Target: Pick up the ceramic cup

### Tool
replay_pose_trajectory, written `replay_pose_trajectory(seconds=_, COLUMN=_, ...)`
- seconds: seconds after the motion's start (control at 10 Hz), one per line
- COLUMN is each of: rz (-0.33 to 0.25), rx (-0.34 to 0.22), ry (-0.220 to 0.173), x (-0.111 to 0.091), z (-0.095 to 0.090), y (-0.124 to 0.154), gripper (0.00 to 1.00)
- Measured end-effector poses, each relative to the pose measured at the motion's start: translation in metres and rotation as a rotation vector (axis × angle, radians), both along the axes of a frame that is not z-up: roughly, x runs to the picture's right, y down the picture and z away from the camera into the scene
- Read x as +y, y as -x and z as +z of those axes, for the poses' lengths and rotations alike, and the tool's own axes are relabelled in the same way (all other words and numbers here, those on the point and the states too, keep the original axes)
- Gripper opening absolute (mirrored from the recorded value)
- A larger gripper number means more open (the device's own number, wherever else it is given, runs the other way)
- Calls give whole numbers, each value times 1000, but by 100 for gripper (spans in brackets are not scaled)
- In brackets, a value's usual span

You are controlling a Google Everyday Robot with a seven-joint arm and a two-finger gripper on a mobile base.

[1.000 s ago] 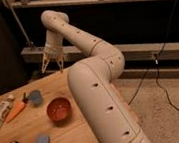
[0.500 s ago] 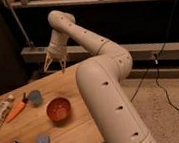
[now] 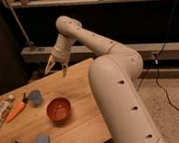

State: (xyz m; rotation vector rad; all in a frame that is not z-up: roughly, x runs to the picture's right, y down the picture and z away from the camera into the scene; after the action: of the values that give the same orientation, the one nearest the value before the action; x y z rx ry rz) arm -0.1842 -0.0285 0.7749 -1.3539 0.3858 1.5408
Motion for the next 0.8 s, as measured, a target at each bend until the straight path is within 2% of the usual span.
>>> replay_pose_trajectory(seconds=0.1, rz=13, rx=8, ry=44, x=7, z=1, y=0, gripper=65)
replay_pose_trajectory(seconds=0.3, rz=43, rx=45, ry=178, x=22, z=3, y=-6, gripper=65)
replay_pose_trajectory(seconds=0.4, rz=49, rx=59, ry=221, x=25, z=4, y=-7, gripper=65)
replay_pose_trajectory(seconds=0.6, rz=48, rx=83, ry=341, x=34, z=7, y=-6, gripper=65)
replay_pose_trajectory(seconds=0.7, rz=45, rx=89, ry=380, x=35, z=9, y=-4, gripper=65)
replay_pose_trajectory(seconds=0.8, rz=50, rx=90, ry=398, x=35, z=11, y=-5, gripper=65)
